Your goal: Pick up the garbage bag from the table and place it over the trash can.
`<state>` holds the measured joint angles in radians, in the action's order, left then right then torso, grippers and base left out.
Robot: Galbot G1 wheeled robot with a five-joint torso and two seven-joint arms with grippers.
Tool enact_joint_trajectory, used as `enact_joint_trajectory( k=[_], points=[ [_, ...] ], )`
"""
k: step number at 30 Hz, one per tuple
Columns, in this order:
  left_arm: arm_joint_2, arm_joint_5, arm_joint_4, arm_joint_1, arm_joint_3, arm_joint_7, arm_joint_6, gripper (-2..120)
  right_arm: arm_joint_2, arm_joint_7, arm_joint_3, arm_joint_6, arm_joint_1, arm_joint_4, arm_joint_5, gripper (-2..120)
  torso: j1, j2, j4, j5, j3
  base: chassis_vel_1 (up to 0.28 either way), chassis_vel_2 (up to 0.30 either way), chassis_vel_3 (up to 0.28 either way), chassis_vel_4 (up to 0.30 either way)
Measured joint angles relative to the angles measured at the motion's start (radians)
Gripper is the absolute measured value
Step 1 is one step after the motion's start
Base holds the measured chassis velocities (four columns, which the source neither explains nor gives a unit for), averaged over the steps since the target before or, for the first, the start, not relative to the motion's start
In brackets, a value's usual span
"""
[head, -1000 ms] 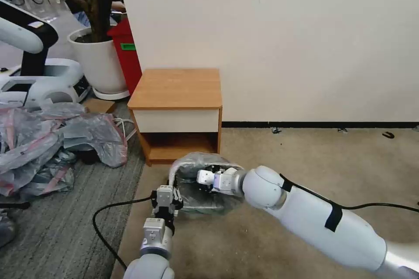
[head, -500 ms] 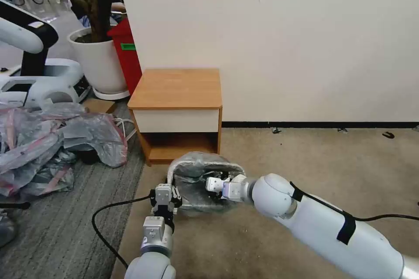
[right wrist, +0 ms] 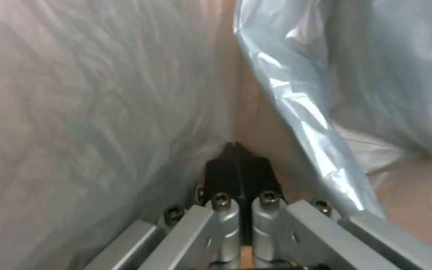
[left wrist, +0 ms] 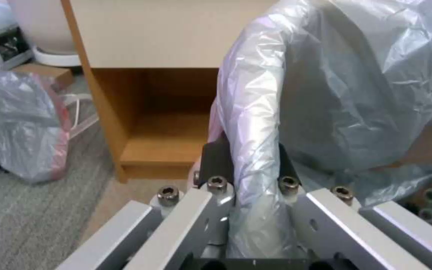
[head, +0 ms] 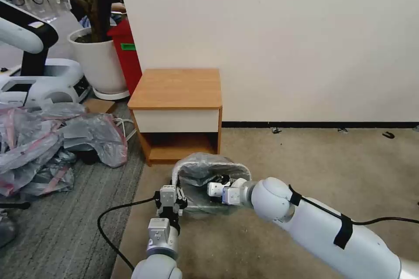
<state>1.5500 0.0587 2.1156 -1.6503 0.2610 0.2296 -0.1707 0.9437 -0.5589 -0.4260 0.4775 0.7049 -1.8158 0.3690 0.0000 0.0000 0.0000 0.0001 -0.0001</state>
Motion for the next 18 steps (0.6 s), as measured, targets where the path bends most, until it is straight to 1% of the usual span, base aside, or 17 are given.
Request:
enact_joint_trajectory(
  k=[5, 12, 18],
  points=[
    [0.005, 0.005, -0.001, -0.002, -0.006, -0.001, -0.001, 3, 0.002, -0.003, 0.002, -0.001, 0.0, 0.005, 0.007, 0, 0.0, 0.0, 0.0, 0.0, 0.0, 0.0, 0.0, 0.0, 0.0],
    [0.01, 0.01, -0.003, -0.005, -0.016, -0.003, -0.001, 3, 0.008, -0.034, 0.0, -0.015, 0.0, 0.023, 0.068, 0, 0.0, 0.0, 0.0, 0.0, 0.0, 0.0, 0.0, 0.0, 0.0],
    [0.013, 0.009, -0.003, -0.011, -0.027, -0.003, -0.002, 3, 0.023, -0.042, -0.001, -0.02, 0.004, 0.048, 0.091, 0, 0.0, 0.0, 0.0, 0.0, 0.0, 0.0, 0.0, 0.0, 0.0]
  ],
)
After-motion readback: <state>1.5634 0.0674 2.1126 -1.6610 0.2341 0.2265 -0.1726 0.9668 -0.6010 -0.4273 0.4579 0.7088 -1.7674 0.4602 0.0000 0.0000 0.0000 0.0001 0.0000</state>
